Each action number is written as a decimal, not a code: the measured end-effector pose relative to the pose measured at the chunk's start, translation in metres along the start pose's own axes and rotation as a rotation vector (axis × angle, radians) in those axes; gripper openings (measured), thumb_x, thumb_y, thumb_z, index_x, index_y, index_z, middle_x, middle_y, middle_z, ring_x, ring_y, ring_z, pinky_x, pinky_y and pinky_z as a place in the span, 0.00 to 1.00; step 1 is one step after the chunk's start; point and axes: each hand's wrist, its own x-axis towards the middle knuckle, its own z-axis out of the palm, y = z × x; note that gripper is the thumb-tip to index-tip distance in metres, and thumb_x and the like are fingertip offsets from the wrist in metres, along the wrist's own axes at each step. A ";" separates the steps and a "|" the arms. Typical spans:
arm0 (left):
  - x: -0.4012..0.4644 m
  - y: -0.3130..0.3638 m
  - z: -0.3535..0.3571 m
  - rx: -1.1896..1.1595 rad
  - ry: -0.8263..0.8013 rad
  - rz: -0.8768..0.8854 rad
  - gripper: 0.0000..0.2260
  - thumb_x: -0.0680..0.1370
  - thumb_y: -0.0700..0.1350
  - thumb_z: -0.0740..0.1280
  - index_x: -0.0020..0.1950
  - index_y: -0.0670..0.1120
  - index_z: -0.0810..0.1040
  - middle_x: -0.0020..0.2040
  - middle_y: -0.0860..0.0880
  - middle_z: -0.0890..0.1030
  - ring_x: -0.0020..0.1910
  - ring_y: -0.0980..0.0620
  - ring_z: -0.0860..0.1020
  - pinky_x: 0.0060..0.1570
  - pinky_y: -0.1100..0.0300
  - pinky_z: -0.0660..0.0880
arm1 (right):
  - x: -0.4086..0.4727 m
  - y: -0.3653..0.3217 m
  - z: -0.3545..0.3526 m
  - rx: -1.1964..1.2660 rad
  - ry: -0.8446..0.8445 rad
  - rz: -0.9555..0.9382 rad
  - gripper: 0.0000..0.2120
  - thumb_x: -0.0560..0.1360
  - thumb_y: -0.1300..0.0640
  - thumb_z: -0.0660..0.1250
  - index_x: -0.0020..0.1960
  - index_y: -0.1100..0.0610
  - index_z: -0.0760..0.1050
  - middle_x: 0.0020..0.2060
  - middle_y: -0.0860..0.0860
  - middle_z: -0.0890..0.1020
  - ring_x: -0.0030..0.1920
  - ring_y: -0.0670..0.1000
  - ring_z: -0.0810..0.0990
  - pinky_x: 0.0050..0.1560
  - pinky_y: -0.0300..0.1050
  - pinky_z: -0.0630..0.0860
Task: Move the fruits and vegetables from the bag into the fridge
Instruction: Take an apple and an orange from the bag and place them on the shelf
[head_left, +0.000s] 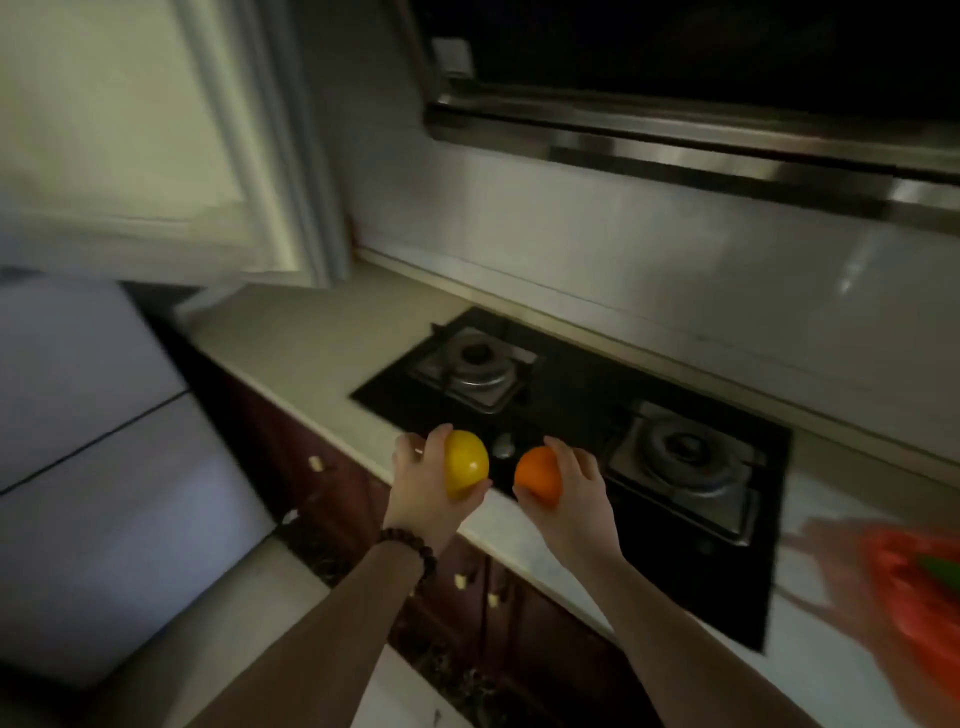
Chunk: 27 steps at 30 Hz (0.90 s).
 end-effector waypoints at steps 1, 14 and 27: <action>-0.005 -0.018 -0.021 0.006 0.035 -0.033 0.36 0.68 0.55 0.74 0.71 0.53 0.60 0.65 0.46 0.59 0.63 0.43 0.66 0.60 0.52 0.72 | -0.001 -0.019 0.016 0.010 -0.035 -0.040 0.34 0.70 0.42 0.68 0.70 0.40 0.55 0.69 0.47 0.60 0.64 0.54 0.69 0.58 0.51 0.75; -0.073 -0.187 -0.253 0.097 0.461 -0.334 0.36 0.66 0.53 0.77 0.68 0.51 0.63 0.65 0.47 0.61 0.63 0.43 0.66 0.58 0.49 0.73 | -0.040 -0.245 0.196 0.102 -0.349 -0.490 0.35 0.69 0.45 0.71 0.71 0.47 0.60 0.67 0.52 0.66 0.63 0.55 0.70 0.58 0.51 0.73; -0.012 -0.260 -0.372 0.230 0.706 -0.403 0.36 0.66 0.54 0.77 0.68 0.48 0.64 0.65 0.46 0.64 0.63 0.46 0.65 0.56 0.54 0.70 | 0.032 -0.397 0.307 0.183 -0.467 -0.768 0.33 0.70 0.46 0.71 0.71 0.50 0.61 0.67 0.53 0.65 0.63 0.56 0.70 0.53 0.47 0.72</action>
